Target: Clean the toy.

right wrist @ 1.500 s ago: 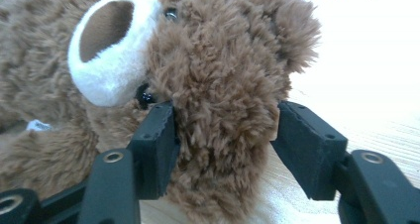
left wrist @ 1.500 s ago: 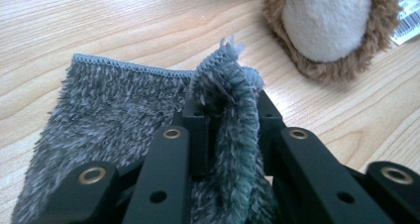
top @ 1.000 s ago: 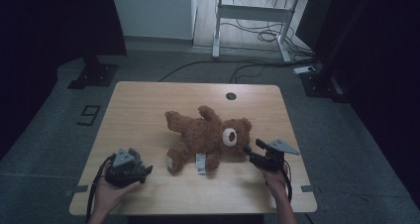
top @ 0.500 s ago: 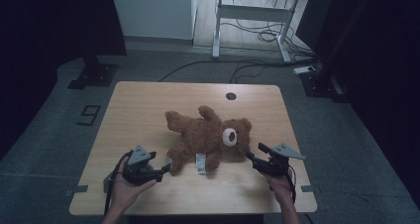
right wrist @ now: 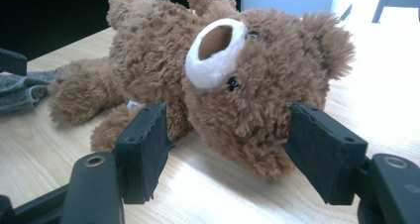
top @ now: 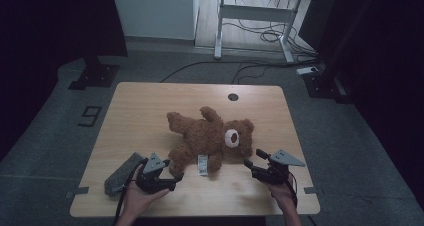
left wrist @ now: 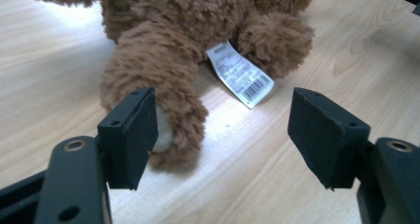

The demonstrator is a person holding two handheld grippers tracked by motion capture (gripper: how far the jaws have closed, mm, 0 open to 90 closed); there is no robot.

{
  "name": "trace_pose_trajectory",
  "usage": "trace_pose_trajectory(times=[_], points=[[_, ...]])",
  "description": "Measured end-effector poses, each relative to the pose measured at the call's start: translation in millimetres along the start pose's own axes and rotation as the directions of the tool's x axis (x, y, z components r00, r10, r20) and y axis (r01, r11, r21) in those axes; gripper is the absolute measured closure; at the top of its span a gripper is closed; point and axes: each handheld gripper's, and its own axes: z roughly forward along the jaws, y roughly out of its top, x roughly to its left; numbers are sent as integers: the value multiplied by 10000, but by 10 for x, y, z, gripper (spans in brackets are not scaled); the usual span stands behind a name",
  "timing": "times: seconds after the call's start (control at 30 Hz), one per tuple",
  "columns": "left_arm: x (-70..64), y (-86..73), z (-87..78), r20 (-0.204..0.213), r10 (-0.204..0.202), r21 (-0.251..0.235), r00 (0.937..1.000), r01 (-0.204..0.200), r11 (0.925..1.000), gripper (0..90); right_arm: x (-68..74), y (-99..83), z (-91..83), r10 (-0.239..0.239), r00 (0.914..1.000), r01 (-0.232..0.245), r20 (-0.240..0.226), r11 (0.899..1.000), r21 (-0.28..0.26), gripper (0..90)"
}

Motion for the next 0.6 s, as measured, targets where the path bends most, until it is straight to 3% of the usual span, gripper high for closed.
trace_pose_trajectory(times=[0.23, 0.43, 0.6], points=[[-124, -120, 36, -72, 351, 302, 9994, -348, 9989, 280, 80, -109, -48, -127, 9999, 128, -59, 9998, 174, 321], [-202, -266, 52, -49, 418, 529, 9991, -415, 9977, 286, 176, -276, -93, -204, 9997, 213, -164, 9981, 582, 320], [-208, -282, 55, -36, 446, 578, 9990, -443, 9973, 286, 249, -402, -111, -322, 9994, 336, -157, 9945, 988, 317]])
